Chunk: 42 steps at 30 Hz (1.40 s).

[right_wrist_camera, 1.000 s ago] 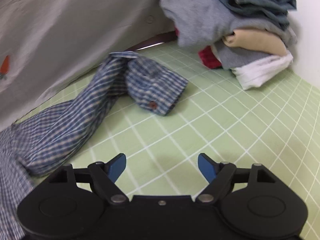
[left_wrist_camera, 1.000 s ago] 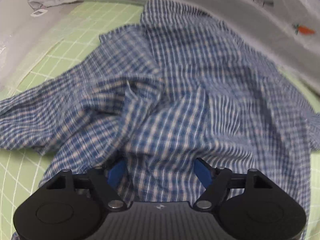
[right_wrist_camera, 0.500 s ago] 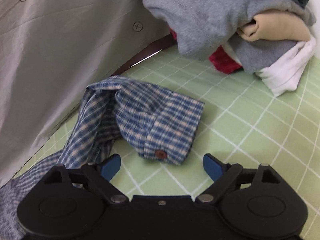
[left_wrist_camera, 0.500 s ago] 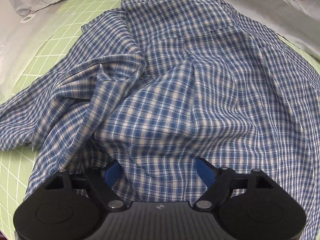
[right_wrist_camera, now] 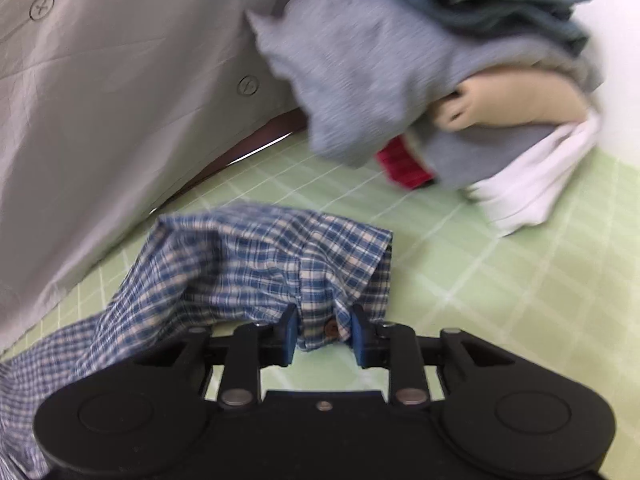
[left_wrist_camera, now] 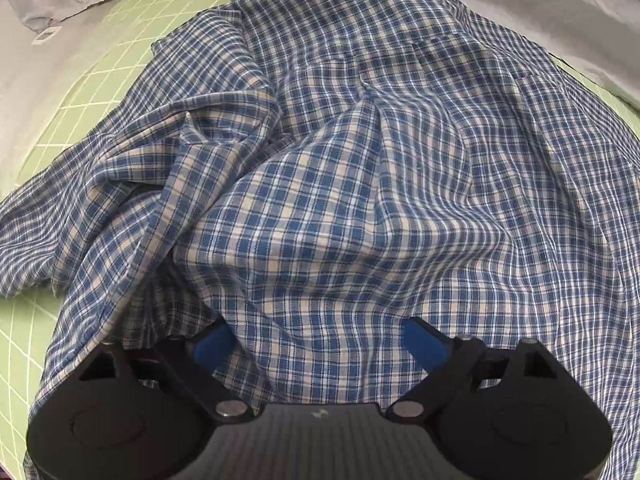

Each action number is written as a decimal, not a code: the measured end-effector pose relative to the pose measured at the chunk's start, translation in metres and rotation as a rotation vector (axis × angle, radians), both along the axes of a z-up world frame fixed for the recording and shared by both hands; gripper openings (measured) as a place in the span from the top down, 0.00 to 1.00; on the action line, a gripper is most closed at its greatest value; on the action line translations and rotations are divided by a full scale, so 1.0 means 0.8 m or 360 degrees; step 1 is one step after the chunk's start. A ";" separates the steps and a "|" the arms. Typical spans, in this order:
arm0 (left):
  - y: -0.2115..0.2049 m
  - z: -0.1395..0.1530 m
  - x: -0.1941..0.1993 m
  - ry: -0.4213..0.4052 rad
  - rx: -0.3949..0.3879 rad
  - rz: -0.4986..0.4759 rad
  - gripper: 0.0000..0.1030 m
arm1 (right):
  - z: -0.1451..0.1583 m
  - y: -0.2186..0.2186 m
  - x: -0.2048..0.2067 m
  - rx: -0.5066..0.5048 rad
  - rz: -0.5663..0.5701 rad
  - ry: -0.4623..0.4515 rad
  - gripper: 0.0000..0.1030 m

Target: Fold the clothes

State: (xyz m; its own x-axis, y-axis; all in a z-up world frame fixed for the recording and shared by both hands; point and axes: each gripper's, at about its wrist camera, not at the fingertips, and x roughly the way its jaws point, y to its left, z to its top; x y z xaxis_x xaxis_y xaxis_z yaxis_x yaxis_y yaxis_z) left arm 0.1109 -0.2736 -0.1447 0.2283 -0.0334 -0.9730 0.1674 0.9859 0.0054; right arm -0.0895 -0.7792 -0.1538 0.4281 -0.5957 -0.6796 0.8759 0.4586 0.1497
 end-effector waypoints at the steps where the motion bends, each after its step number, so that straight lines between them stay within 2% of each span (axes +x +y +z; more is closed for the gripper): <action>1: 0.002 -0.001 -0.001 -0.0004 -0.0001 0.0000 0.08 | 0.009 0.001 -0.012 -0.0020 -0.0014 0.0007 0.73; 7: 0.002 -0.013 -0.009 -0.0003 -0.0001 -0.0007 0.00 | 0.061 -0.003 -0.075 -0.0100 -0.0085 0.0034 0.73; 9: 0.006 -0.014 -0.007 -0.0003 -0.0002 -0.0015 0.00 | 0.062 -0.010 -0.075 -0.0116 -0.0037 0.0129 0.71; 10: 0.008 -0.014 -0.006 -0.0003 -0.0003 -0.0018 0.00 | 0.060 -0.014 -0.075 -0.0129 -0.0035 0.0177 0.62; 12: 0.012 -0.014 -0.005 -0.0003 -0.0004 -0.0025 0.00 | 0.051 -0.015 -0.078 -0.0143 -0.0127 0.0226 0.49; 13: 0.011 -0.013 -0.004 -0.0005 -0.0004 -0.0024 0.00 | 0.047 -0.016 -0.082 -0.0120 -0.0160 0.0216 0.50; 14: 0.010 -0.012 -0.004 -0.0008 -0.0005 -0.0023 0.00 | 0.044 -0.015 -0.086 -0.0084 -0.0191 0.0183 0.47; 16: 0.009 -0.012 -0.004 -0.0019 -0.0007 -0.0018 0.00 | 0.037 -0.013 -0.096 -0.0006 -0.0281 0.0096 0.34; 18: 0.003 -0.012 -0.002 -0.0026 -0.0007 -0.0008 0.00 | 0.025 -0.011 -0.103 0.0096 -0.0372 -0.0005 0.26; 21: 0.000 -0.013 -0.004 -0.0029 -0.0007 0.0002 0.00 | 0.008 -0.008 -0.104 0.0227 -0.0390 -0.0087 0.26; 22: -0.001 -0.014 -0.004 -0.0028 -0.0008 0.0004 0.00 | 0.001 -0.009 -0.100 0.0238 -0.0377 -0.0071 0.26; 25: -0.001 -0.015 -0.006 -0.0034 -0.0010 0.0014 0.00 | -0.013 -0.009 -0.077 0.0181 -0.0298 0.0093 0.26; 28: -0.001 -0.014 -0.006 -0.0034 -0.0011 0.0024 0.00 | -0.024 -0.006 -0.056 0.0060 -0.0212 0.0346 0.26; 31: -0.001 -0.015 -0.008 -0.0047 -0.0014 0.0033 0.00 | -0.029 -0.002 -0.051 -0.0035 -0.0190 0.0467 0.23; 34: -0.001 -0.015 -0.012 -0.0077 -0.0020 0.0046 0.00 | -0.026 0.000 -0.057 -0.0016 -0.0209 0.0487 0.23; 37: 0.004 -0.012 -0.023 -0.0102 -0.0039 0.0051 0.00 | -0.012 0.019 -0.063 -0.0014 -0.0148 0.0481 0.22; 40: 0.023 -0.004 -0.037 -0.0094 -0.0168 0.0096 0.00 | 0.005 0.057 -0.069 -0.0011 -0.0026 0.0444 0.19; 42: 0.041 0.011 -0.049 -0.0154 -0.0239 0.0108 0.00 | 0.015 0.091 -0.075 -0.0016 0.0065 0.0426 0.18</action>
